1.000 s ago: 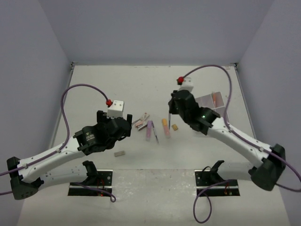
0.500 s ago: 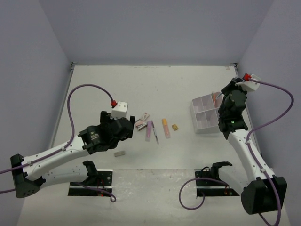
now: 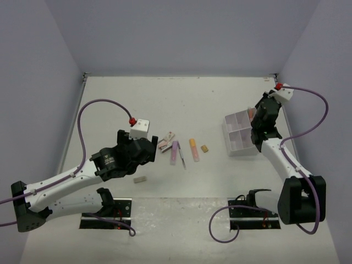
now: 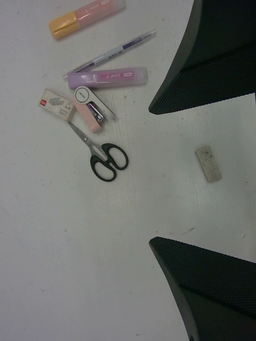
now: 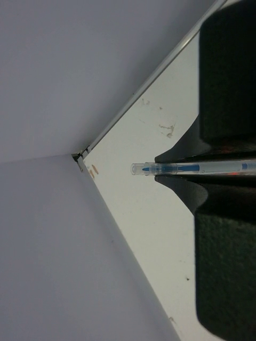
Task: Sort the stationery into containers
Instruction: Place the pen in the storage box.
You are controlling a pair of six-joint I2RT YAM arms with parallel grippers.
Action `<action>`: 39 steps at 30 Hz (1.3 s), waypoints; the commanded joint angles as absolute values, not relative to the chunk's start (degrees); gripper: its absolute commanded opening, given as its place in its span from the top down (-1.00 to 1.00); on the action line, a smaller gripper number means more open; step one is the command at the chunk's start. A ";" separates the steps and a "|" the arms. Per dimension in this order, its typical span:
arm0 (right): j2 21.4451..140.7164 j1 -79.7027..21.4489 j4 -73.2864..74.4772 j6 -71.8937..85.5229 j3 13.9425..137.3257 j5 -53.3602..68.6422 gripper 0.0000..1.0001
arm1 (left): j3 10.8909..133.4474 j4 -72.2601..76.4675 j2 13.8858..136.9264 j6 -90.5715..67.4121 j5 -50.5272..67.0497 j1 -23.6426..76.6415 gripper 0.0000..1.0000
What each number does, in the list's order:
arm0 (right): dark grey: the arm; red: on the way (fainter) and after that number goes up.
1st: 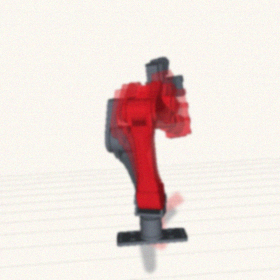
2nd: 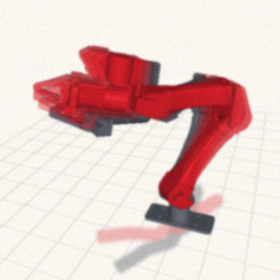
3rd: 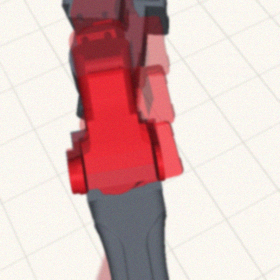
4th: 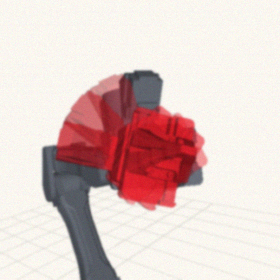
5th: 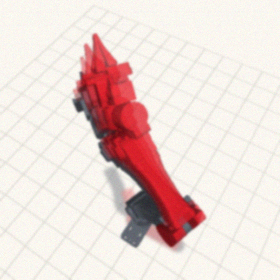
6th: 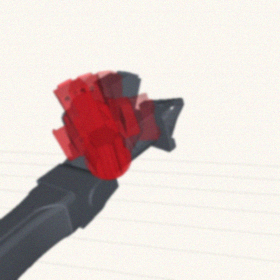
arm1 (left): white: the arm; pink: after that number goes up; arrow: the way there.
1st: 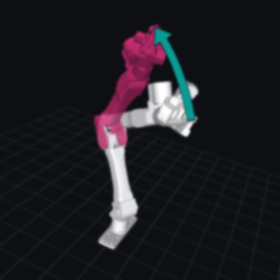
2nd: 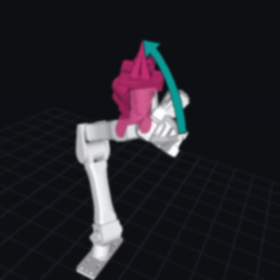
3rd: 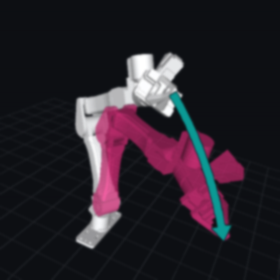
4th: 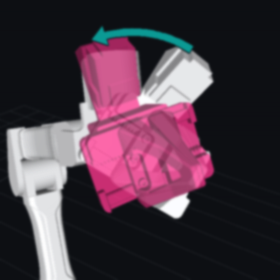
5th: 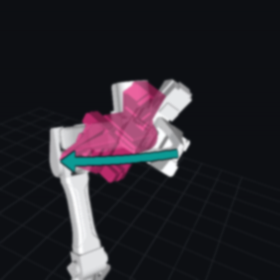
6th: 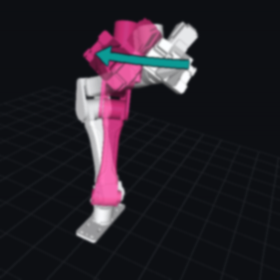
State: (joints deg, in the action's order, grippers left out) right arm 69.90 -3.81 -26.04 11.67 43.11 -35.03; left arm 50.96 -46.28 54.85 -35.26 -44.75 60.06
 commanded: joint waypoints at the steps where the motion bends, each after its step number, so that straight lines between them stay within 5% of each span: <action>1: 72.30 -3.51 -29.53 10.56 44.39 -36.29 1.00 | 50.89 -44.56 54.32 -33.57 -44.74 60.47 -1.00; 20: 72.96 -4.39 -27.69 8.97 41.31 -30.69 0.85 | 50.71 -44.30 53.17 -33.31 -44.91 60.56 -1.00; 32: 69.98 -8.69 -22.87 7.62 43.96 -29.59 0.05 | 50.71 -44.05 53.07 -33.15 -44.65 60.64 -1.00; 39: 66.25 -24.59 -5.20 13.93 52.37 -27.55 -0.06 | 51.63 -47.17 53.26 -37.38 -49.15 60.57 -1.00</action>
